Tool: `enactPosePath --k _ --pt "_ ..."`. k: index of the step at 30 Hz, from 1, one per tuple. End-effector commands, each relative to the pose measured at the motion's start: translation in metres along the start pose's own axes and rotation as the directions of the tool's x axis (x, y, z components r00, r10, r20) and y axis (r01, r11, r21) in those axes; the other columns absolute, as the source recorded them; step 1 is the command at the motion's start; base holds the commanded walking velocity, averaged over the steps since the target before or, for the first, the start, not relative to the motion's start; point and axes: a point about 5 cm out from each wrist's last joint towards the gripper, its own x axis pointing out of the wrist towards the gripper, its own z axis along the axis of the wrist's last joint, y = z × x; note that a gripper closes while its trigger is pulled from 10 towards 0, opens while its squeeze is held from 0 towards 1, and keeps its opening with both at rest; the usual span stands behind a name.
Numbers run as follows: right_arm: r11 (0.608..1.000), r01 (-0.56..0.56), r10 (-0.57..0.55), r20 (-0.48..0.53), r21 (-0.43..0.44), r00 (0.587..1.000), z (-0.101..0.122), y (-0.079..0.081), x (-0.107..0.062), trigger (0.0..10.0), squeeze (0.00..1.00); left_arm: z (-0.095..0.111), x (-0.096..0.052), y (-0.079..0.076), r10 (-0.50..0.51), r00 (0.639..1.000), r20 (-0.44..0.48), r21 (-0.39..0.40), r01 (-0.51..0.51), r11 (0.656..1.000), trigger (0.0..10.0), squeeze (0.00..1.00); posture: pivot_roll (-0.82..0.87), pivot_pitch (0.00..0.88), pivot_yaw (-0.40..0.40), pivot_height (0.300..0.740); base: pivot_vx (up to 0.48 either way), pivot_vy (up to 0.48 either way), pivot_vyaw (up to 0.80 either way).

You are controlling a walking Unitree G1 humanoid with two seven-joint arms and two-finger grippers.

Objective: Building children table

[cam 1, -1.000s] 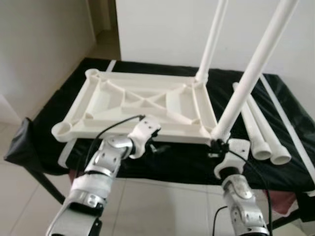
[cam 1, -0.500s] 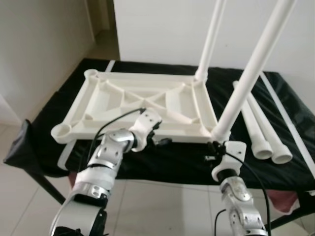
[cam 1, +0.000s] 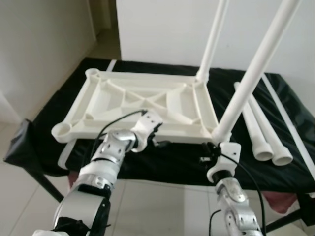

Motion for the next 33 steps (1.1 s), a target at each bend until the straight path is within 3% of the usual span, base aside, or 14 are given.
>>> enactPosePath --k 1,6,16,17,19,22,24,28,31,33 --pt "1.000 0.003 -0.003 -0.003 0.007 1.000 0.000 -0.001 0.000 10.0 0.00 -0.011 -0.006 0.026 0.585 0.808 -0.066 0.017 -0.585 0.811 10.0 0.00 -0.02 0.000 0.000 0.740 0.000 0.000 0.00" --pt "1.000 0.000 0.000 -0.003 0.011 1.000 -0.001 0.002 0.001 10.0 0.00 -0.012 -0.005 0.031 0.629 0.768 -0.119 0.035 -0.630 0.776 10.0 0.00 -0.02 0.000 0.009 0.740 0.000 0.000 0.00" --pt "1.000 -0.001 0.001 -0.001 0.015 1.000 -0.001 0.005 0.002 10.0 0.00 -0.009 -0.001 0.031 0.619 0.779 -0.102 0.067 -0.616 0.785 10.0 0.00 -0.02 0.000 0.013 0.740 0.000 0.000 0.00" --pt "1.000 0.000 0.000 -0.002 0.015 1.000 -0.001 0.004 0.001 10.0 0.00 -0.008 -0.001 0.031 0.617 0.782 -0.085 0.133 -0.605 0.785 10.0 0.00 -0.03 0.000 0.014 0.740 0.000 0.000 0.00" --pt "1.000 0.001 -0.001 -0.002 0.014 1.000 -0.001 0.004 0.001 10.0 0.00 -0.008 -0.001 0.032 0.620 0.780 -0.082 0.160 -0.604 0.781 10.0 0.00 -0.03 0.000 0.013 0.740 0.000 0.000 0.00" --pt "1.000 0.008 -0.008 -0.002 0.014 1.000 0.000 0.002 0.001 10.0 0.00 -0.008 0.001 0.028 0.563 0.824 -0.066 0.206 -0.540 0.816 10.0 0.00 -0.03 0.003 0.013 0.740 0.000 0.000 0.00" --pt "1.000 0.011 -0.011 -0.002 0.014 1.000 0.000 0.002 0.001 10.0 0.00 -0.005 0.002 0.027 0.529 0.848 -0.046 0.295 -0.494 0.818 10.0 0.00 -0.03 0.006 0.012 0.740 0.000 0.000 0.00" --pt "1.000 0.012 -0.012 -0.003 0.015 1.000 -0.001 0.002 0.001 10.0 0.00 -0.004 0.004 0.024 0.453 0.890 -0.045 0.220 -0.433 0.874 10.0 0.00 -0.03 0.008 0.013 0.740 0.000 0.000 0.00" --pt "1.000 0.013 -0.013 -0.004 0.016 1.000 -0.001 0.002 0.001 10.0 0.00 -0.001 0.004 0.024 0.423 0.906 -0.022 0.196 -0.411 0.890 10.0 0.00 -0.03 0.008 0.013 0.740 0.000 0.000 0.00" --pt "1.000 0.009 -0.009 -0.003 0.015 1.000 -0.001 0.003 0.001 10.0 0.00 0.005 0.003 0.025 0.376 0.927 0.015 0.112 -0.375 0.920 10.0 0.00 -0.03 0.010 0.013 0.740 0.000 0.000 0.00"
